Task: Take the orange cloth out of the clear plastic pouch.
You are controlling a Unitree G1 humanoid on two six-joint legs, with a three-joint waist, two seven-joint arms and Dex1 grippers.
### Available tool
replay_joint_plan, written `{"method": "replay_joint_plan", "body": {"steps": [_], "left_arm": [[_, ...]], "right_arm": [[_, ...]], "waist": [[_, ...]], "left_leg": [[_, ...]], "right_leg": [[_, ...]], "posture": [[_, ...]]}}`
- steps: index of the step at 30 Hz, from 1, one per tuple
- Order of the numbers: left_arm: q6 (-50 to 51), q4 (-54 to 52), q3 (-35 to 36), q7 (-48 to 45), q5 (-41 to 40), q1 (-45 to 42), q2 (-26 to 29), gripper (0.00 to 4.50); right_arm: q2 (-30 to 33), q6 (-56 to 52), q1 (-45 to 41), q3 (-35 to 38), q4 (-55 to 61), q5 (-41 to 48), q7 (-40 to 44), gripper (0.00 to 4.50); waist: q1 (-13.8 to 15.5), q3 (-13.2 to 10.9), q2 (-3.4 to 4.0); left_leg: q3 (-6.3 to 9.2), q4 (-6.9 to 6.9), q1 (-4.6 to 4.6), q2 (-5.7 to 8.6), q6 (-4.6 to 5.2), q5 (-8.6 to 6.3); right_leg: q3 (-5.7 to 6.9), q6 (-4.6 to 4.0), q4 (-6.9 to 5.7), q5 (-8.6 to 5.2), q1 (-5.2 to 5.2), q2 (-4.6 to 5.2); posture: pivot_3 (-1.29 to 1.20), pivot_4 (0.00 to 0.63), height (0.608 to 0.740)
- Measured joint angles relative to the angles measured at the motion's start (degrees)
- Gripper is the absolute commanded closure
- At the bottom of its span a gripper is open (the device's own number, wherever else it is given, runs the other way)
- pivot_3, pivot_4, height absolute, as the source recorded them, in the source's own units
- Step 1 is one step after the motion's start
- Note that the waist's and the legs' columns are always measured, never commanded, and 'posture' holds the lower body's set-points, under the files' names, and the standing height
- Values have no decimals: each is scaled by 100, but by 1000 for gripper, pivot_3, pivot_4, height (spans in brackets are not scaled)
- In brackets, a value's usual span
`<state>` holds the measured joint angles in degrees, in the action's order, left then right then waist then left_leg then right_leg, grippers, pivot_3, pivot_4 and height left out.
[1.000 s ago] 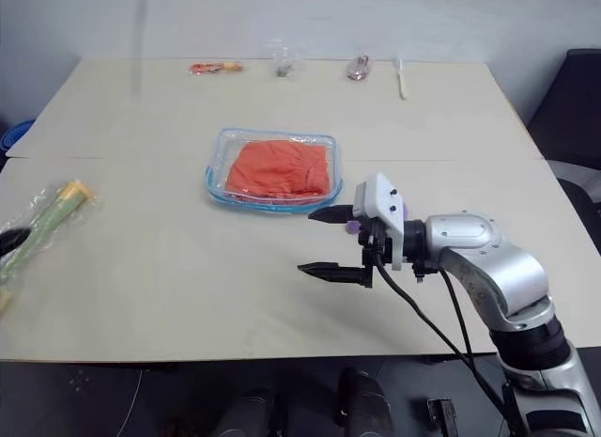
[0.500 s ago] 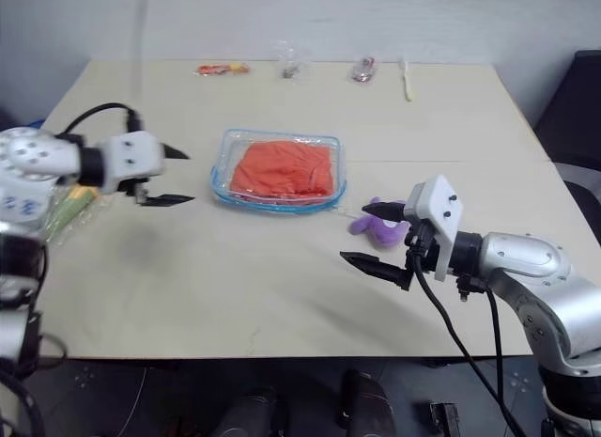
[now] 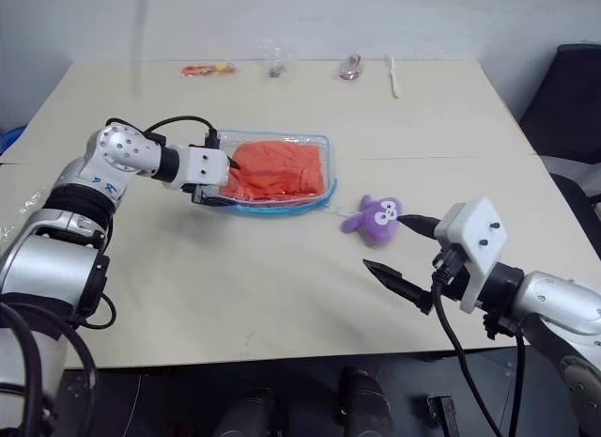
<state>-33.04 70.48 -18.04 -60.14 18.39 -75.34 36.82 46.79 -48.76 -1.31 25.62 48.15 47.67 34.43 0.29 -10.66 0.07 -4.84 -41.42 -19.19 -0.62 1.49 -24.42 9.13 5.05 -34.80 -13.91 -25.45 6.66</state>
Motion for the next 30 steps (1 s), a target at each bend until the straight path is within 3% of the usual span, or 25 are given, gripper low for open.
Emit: {"method": "replay_joint_plan", "body": {"steps": [7, 20, 30], "left_arm": [[-275, -46, 66, -324, 46, 48, 422, 621], [-365, 12, -288, 448, 602, 168, -53, 621], [-330, 28, -287, 785, 675, 170, -55, 3791]], "right_arm": [[30, 12, -173, -76, -35, 16, -99, 0], [189, 36, -434, -273, -54, 144, -99, 0], [322, 42, -469, -294, -50, 243, -37, 0]], "waist": [[26, 0, 0], [111, 1, -3], [116, 1, -3]], "left_leg": [[1, -2, 1, 0, 0, 0], [5, -8, -3, 1, 3, -1], [4, -9, -3, 1, 3, -1]], "right_leg": [[-1, 0, -1, 0, 0, 0], [2, 2, -1, 1, 1, 0], [2, 2, -1, 1, 1, 1]], "posture": [[0, 150, 740], [0, 150, 740], [0, 150, 740]]}}
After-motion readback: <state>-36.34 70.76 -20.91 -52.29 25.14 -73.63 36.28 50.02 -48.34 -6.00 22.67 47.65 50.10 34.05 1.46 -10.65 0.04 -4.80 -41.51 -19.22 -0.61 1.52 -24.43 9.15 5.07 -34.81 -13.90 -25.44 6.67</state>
